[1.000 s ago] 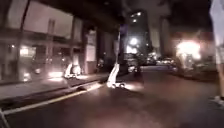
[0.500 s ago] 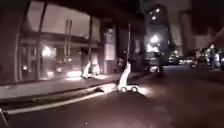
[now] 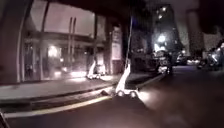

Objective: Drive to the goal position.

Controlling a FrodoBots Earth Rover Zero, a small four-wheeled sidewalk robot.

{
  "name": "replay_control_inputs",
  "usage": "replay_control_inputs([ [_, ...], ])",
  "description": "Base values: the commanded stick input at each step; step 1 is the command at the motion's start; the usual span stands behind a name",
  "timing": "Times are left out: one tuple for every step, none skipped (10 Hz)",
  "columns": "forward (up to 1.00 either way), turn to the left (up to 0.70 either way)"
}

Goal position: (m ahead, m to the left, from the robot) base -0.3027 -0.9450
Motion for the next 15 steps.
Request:
replay_control_inputs([
  [0.45,0.00],
  [0.45,0.00],
  [0.45,0.00],
  [0.19,0.00],
  [0.00,0.00],
  [0.00,0.00],
  [0.00,0.00],
  [0.00,0.00],
  [0.00,0.00],
  [0.00,0.00],
  [0.00,0.00],
  [0.00,0.00],
  [0.00,0.00],
  [0.00,-0.45],
  [0.00,-0.45],
])
